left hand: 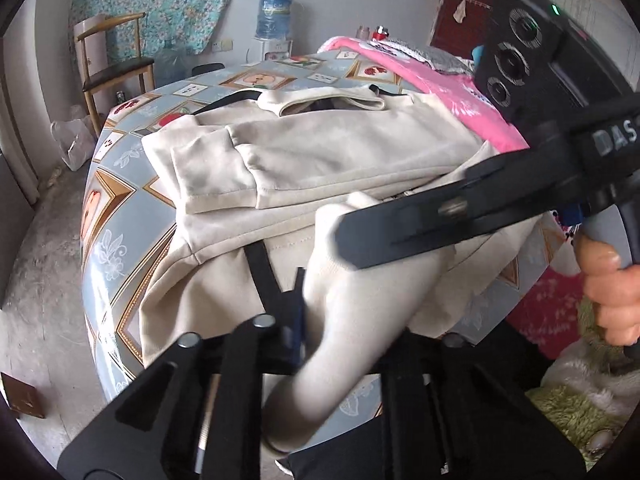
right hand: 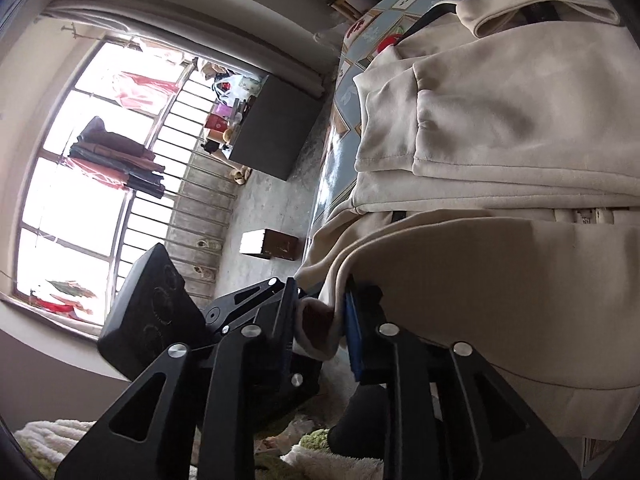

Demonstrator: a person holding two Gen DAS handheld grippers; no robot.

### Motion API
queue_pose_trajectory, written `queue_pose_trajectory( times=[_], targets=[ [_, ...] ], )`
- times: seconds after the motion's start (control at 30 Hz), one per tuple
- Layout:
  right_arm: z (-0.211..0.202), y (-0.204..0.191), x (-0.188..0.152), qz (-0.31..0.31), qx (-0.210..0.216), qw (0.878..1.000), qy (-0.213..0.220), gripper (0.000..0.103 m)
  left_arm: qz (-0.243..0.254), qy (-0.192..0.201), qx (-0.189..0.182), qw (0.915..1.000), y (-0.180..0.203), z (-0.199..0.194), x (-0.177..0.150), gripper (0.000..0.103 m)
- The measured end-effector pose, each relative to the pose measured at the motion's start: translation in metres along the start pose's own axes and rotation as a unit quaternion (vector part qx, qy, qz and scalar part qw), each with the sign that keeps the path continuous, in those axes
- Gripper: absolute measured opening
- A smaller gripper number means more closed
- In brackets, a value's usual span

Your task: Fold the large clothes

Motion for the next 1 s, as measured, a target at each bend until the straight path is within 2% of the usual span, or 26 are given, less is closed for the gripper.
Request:
queue_pose_trajectory(
  times=[0.07, 0.13, 0.2, 0.3, 0.37, 0.4, 0.47, 0.57, 0.67, 0.77, 1.0],
  targets=[
    [-0.022, 0.007, 0.000, -0.005, -0.015, 1.000, 0.022, 0.041, -0.010, -0.004, 0.005, 0.9999, -0.003, 0.001, -0.001, 0.011],
    [-0.053, 0.019, 0.001, -0.015, -0.050, 0.997, 0.057, 0.046, -0.019, -0.012, 0.012, 0.9997, -0.005, 0.002, -0.001, 0.010],
    [-0.096, 0.042, 0.003, -0.010, -0.095, 0.990, 0.100, 0.046, -0.031, -0.019, 0.020, 0.9991, -0.009, 0.003, 0.000, 0.010],
    [-0.168, 0.093, 0.008, 0.020, -0.187, 0.968, 0.166, 0.046, -0.048, -0.033, 0.035, 0.9977, -0.015, 0.007, 0.001, 0.009],
    [-0.201, 0.121, 0.013, 0.039, -0.232, 0.953, 0.193, 0.046, -0.057, -0.045, 0.048, 0.9962, -0.019, 0.012, 0.000, 0.009],
    [-0.217, 0.135, 0.016, 0.042, -0.256, 0.944, 0.203, 0.046, -0.062, -0.051, 0.053, 0.9954, -0.020, 0.014, 0.000, 0.009],
    [-0.233, 0.157, 0.023, 0.039, -0.277, 0.938, 0.206, 0.046, -0.067, -0.058, 0.063, 0.9941, -0.021, 0.018, -0.001, 0.009],
    [-0.235, 0.185, 0.038, 0.040, -0.275, 0.942, 0.188, 0.046, -0.070, -0.067, 0.079, 0.9922, -0.020, 0.024, -0.002, 0.009],
    [-0.220, 0.200, 0.053, 0.032, -0.245, 0.956, 0.159, 0.046, -0.075, -0.074, 0.091, 0.9902, -0.020, 0.028, -0.003, 0.009],
    [-0.205, 0.202, 0.059, 0.011, -0.224, 0.966, 0.130, 0.046, -0.077, -0.079, 0.101, 0.9888, -0.020, 0.031, -0.003, 0.009],
    [-0.218, 0.184, 0.053, -0.059, -0.163, 0.978, 0.115, 0.046, -0.067, -0.085, 0.115, 0.9874, -0.016, 0.033, 0.000, 0.009]
  ],
)
Point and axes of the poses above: each gripper's, at about its wrist camera, not at the fingertips, and z roughly the way its jaws point, y to its right, x to its top, the point moved 1 cm from there along z, roughly the way its jaws point, and after that the axes turned 10 degrees about y, right-handed, at the moved point
